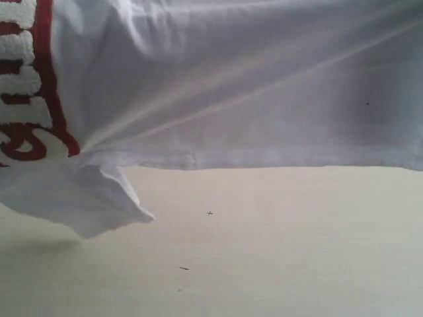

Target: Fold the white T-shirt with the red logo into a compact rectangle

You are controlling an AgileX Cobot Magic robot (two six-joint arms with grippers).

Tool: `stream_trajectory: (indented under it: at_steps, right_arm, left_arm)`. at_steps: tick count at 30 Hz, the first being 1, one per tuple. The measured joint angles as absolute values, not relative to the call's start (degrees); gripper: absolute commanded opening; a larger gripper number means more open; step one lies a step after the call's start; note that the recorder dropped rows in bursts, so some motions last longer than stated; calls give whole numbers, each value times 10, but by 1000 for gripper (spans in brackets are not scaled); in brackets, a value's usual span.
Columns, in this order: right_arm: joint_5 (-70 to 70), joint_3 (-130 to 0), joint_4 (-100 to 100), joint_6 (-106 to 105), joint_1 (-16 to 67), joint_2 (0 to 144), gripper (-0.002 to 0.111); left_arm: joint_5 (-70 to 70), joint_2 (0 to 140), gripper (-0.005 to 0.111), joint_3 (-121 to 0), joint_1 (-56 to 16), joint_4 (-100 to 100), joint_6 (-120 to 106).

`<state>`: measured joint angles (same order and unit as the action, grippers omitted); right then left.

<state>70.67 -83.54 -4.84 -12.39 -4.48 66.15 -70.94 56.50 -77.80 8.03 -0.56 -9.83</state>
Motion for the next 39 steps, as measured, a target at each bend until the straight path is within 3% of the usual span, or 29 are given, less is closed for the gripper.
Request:
stream_trajectory:
  at_steps: [13,24,39]
  right_arm:
    - [708,-743,-37,-148,-45,702,0]
    - [705,-827,-60,-146,-45,706,0]
    - [706,-823,-70,-114,-45,640,0]
  left_arm:
    - [-711,594,0,-722,80,18,-131]
    - [-707,601,0,-821,80,29,-129]
    - [-710,541,0,-765,80,3,-104]
